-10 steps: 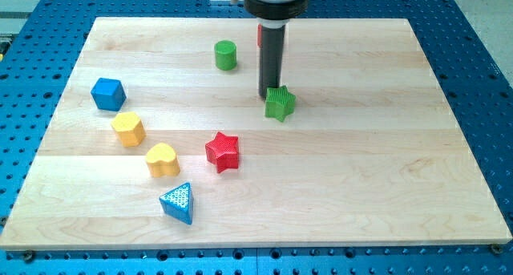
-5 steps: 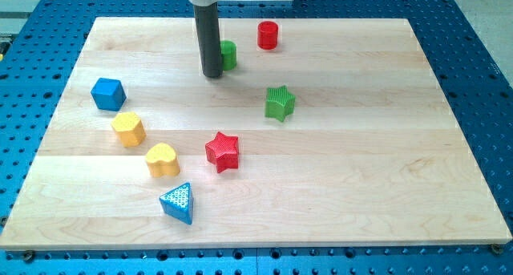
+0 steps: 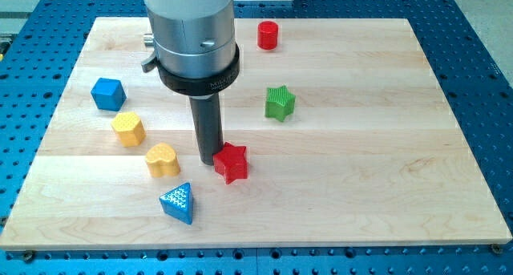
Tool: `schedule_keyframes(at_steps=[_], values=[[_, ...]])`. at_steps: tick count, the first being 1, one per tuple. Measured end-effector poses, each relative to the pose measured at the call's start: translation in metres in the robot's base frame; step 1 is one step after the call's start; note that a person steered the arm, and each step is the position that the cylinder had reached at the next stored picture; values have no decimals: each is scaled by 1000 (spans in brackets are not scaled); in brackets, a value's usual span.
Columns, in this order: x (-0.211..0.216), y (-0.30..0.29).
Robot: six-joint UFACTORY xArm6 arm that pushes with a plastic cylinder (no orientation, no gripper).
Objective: Arrange the green star and red star diagonally
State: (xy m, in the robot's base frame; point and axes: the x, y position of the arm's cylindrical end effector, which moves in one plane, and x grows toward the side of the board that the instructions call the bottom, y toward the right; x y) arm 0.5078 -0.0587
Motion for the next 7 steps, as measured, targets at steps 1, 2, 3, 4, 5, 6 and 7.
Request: schedule_keyframes(at_steps=[1, 2, 3, 4, 5, 6, 7], values=[[-4, 15], [-47, 18], [-90, 31], [-127, 49], [-108, 82], [-76, 82], [-79, 88]])
